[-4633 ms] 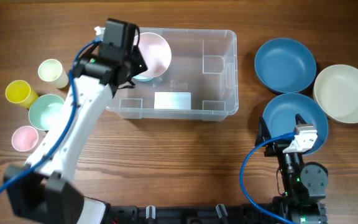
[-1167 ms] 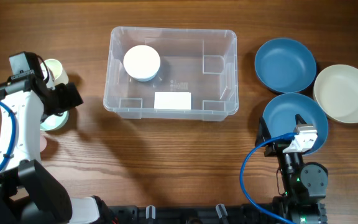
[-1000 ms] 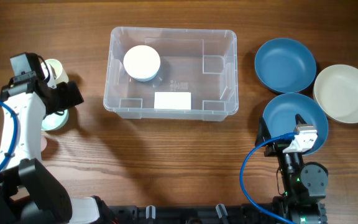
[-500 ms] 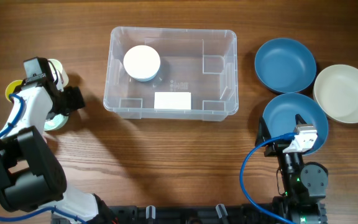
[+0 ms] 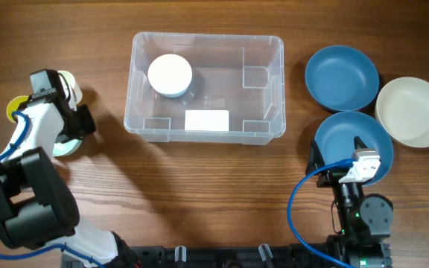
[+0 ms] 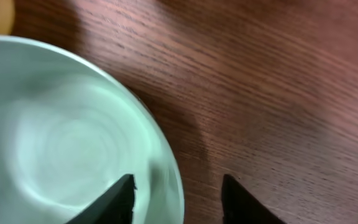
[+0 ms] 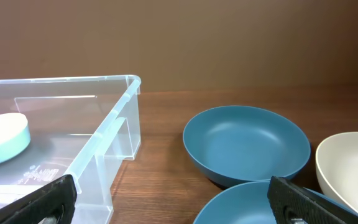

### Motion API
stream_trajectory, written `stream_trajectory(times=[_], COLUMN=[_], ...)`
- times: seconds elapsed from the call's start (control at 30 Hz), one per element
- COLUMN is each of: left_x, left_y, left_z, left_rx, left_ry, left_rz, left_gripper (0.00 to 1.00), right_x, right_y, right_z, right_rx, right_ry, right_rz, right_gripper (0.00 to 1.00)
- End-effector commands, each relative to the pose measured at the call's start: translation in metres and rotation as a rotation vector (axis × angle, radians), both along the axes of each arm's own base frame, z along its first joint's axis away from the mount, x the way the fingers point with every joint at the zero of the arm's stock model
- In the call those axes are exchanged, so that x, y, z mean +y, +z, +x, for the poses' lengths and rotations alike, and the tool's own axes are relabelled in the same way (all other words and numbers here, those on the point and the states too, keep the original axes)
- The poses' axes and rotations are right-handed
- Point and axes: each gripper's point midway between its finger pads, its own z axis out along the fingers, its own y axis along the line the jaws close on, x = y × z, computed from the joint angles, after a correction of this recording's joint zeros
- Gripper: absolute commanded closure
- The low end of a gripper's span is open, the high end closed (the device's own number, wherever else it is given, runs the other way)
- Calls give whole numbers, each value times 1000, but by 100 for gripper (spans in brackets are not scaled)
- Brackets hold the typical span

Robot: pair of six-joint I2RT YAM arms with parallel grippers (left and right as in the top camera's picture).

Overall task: Pack container
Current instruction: 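Grasp the mint green bowl rim with the left gripper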

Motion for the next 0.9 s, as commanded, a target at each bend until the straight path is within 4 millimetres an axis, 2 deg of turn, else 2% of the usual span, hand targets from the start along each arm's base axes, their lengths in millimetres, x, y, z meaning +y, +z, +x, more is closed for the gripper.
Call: stream_trajectory(times=[0.0,0.33,0.43,0.6,0.87], left_x=[2,3,4,-1,-26], left_y=[-9,-8,-5,7,26], left_z=[-4,-3,1,11,25], left_rx=[26,21,9,-42,-98], left_ry=[6,7,9,1,-70], left_rz=[3,7,10,-22,-19], left_gripper=[58,93,96,96,96], right_x=[0,0,0,0,0], right_y=[1,1,1,1,1], right_z=[0,0,0,0,0], right_rx=[-5,-5,-5,-5,-5], right_ry=[5,5,5,4,4], right_rz=[-6,-6,-6,-6,-7], right_gripper=[0,0,0,0,0])
